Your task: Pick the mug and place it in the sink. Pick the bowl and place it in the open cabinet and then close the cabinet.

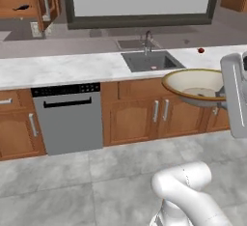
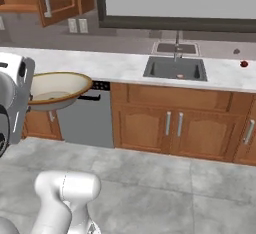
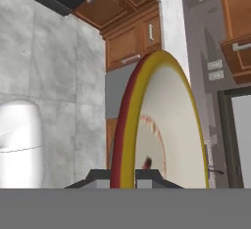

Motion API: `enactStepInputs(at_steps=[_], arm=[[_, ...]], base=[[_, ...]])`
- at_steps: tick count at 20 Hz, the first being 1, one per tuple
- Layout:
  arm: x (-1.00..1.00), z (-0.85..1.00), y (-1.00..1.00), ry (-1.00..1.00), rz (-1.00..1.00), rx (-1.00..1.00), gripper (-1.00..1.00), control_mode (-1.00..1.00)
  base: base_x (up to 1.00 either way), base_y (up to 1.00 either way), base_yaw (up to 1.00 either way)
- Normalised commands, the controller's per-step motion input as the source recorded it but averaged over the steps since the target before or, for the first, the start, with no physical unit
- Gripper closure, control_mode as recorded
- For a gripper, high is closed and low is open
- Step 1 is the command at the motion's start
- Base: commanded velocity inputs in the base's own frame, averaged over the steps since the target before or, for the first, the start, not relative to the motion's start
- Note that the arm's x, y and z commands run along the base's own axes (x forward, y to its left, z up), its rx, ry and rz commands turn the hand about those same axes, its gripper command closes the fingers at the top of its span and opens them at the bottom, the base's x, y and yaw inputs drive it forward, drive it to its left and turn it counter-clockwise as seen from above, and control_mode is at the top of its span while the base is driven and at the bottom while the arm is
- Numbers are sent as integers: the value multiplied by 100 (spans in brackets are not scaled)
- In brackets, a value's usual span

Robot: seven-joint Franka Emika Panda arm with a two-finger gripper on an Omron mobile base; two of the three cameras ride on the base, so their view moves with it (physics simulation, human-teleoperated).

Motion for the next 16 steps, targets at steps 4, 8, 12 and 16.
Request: enactStepInputs(at_steps=[4, 8, 12, 16], arm=[[0, 0, 0, 0, 0, 0, 100, 100], [0, 0, 0, 0, 0, 0, 100, 100], [0, 0, 0, 0, 0, 0, 100, 100], [0, 0, 0, 0, 0, 0, 100, 100]], base=[[7, 100, -2], [31, 100, -9], [36, 100, -11], [32, 100, -10]])
